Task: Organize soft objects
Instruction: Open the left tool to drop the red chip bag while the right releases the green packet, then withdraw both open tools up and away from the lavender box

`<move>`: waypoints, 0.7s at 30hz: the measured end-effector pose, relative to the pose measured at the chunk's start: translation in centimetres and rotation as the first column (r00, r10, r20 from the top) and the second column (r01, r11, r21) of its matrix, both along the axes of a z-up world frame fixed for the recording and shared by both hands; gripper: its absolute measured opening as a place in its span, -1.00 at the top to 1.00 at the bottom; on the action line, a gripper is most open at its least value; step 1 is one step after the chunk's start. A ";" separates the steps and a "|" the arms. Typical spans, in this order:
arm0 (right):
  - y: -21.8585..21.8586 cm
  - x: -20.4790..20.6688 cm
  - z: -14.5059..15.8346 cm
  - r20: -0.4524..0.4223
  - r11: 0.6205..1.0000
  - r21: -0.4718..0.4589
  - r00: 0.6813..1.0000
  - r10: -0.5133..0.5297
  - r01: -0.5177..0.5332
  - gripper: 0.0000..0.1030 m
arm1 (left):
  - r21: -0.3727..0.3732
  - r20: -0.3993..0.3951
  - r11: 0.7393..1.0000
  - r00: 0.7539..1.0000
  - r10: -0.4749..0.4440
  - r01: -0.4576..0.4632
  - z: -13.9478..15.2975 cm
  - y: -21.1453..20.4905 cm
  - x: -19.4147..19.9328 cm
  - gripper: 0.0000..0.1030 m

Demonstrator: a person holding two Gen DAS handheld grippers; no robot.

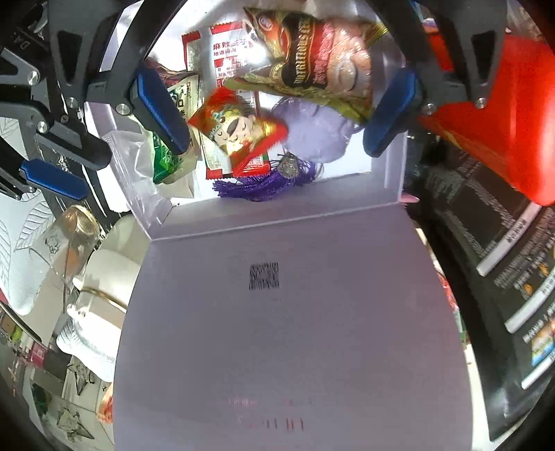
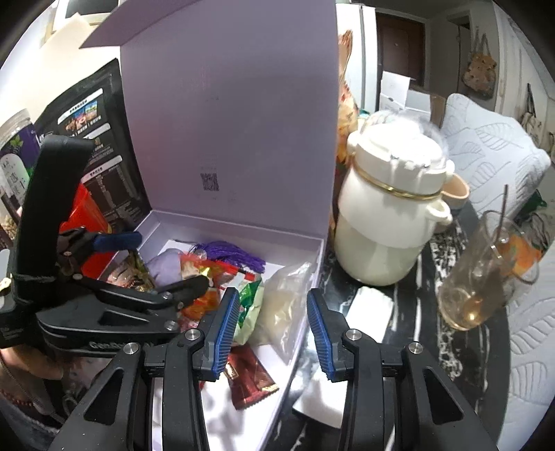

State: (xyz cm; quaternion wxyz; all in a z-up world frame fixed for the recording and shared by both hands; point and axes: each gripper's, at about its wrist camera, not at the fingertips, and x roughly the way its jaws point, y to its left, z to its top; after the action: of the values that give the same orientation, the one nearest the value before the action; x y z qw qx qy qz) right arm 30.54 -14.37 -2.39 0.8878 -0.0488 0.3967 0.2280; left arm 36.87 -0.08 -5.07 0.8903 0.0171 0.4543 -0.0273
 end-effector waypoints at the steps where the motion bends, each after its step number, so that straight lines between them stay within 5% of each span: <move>1: -0.1 -0.1 0.2 0.005 1.000 -0.003 1.000 -0.004 0.004 0.22 | 0.007 0.005 1.000 1.000 0.004 -0.004 0.3 -0.1 -0.1 -0.98; 21: -1.8 -4.8 9.0 0.178 0.999 0.025 0.984 -0.029 0.025 0.22 | 0.029 0.185 0.999 0.983 0.017 -0.022 11.1 0.9 -5.9 -0.98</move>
State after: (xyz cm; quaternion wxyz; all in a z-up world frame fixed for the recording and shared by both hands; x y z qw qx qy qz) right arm 25.75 -16.13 6.66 0.9233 -0.0533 0.3138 0.2151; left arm 31.00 0.84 6.05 0.9285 0.0287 0.3702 -0.0099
